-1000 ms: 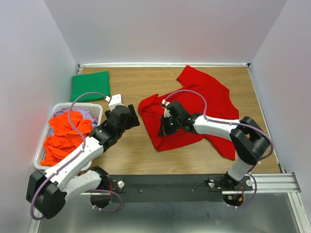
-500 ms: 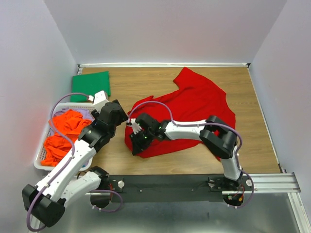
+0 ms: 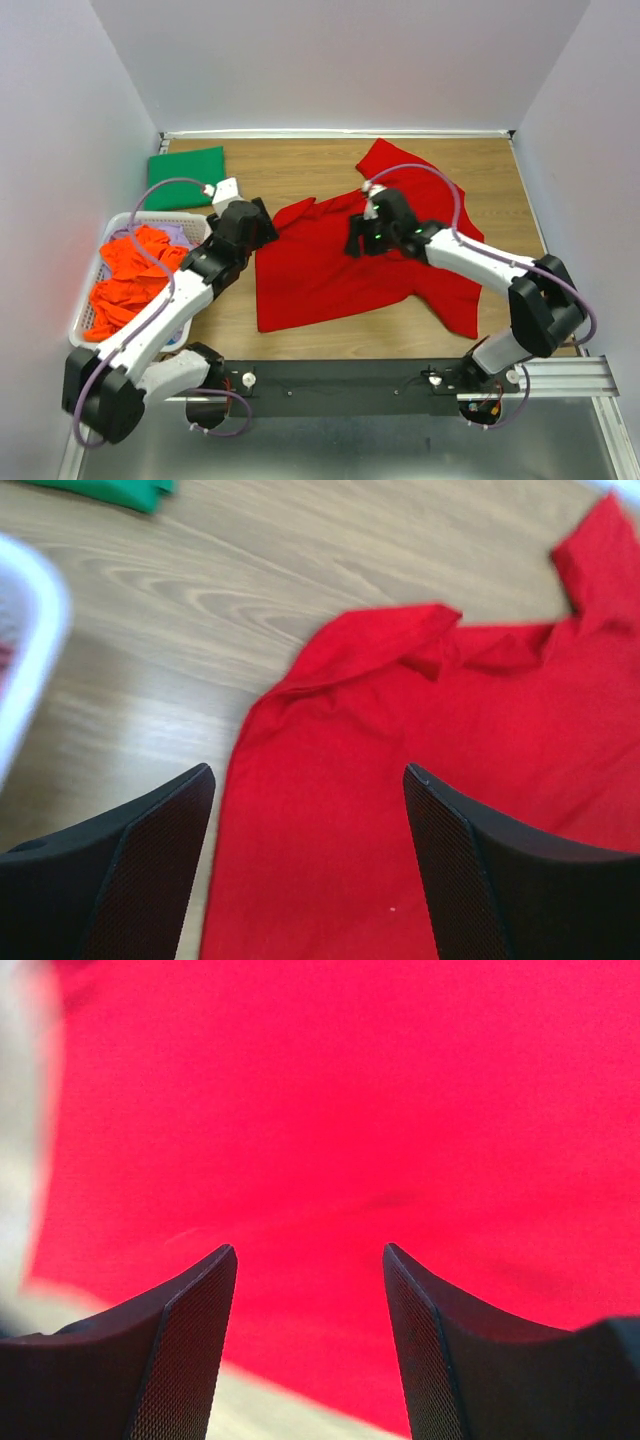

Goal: Fold and stack the t-shirts
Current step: Flatten the tshirt out

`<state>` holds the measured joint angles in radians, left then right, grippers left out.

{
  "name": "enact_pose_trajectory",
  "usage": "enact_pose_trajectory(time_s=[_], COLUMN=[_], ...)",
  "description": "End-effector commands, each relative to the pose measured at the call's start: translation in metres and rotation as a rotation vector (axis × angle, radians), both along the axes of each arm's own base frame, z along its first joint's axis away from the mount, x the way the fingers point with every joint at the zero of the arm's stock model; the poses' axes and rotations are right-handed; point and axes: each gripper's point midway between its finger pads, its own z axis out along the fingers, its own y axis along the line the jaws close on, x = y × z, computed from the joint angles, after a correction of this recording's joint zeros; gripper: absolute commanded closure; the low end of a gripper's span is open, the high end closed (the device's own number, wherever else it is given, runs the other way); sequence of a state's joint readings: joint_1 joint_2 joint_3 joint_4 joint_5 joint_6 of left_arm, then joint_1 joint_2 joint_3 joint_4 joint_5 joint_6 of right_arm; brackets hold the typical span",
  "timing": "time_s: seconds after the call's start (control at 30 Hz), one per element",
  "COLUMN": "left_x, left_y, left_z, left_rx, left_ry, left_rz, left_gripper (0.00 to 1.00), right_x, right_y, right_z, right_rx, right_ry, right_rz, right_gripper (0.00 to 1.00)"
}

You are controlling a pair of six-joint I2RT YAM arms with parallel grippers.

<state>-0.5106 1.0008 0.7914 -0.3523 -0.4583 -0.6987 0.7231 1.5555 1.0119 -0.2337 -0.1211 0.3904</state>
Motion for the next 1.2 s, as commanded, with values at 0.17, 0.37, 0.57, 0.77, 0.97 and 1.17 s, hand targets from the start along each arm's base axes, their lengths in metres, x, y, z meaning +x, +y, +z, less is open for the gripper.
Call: enact_pose_trajectory(time_s=[0.17,0.37,0.57,0.77,0.97,1.17], left_x=[0.060,0.109,0.150,0.169,0.183,0.192], left_y=[-0.068,-0.089,-0.113,-0.128,-0.127,-0.122], left_z=[-0.041,-0.045,-0.058,-0.084,-0.104,-0.120], left_rx=[0.183,0.320,0.394,0.426,0.473,0.511], left_ry=[0.057,0.041,0.043,0.080,0.113,0.139], left_rz=[-0.317,-0.392,-0.457,-0.505,-0.486,-0.452], left_gripper=[0.10,0.10,0.16,0.20,0.24,0.32], right_x=[0.039,0.036,0.035,0.031,0.025,0.023], right_y=[-0.154,-0.176,-0.182,-0.184,-0.185,-0.188], right_z=[-0.044,-0.065,-0.069,-0.073,-0.077,-0.078], right_rx=[-0.118,-0.147,-0.144,-0.145,-0.148,-0.155], right_ry=[0.132,0.190,0.217,0.239,0.265,0.271], right_rz=[-0.540,-0.609,-0.623,-0.632,-0.643,-0.652], right_gripper=[0.34,0.34,0.34,0.34,0.34,0.34])
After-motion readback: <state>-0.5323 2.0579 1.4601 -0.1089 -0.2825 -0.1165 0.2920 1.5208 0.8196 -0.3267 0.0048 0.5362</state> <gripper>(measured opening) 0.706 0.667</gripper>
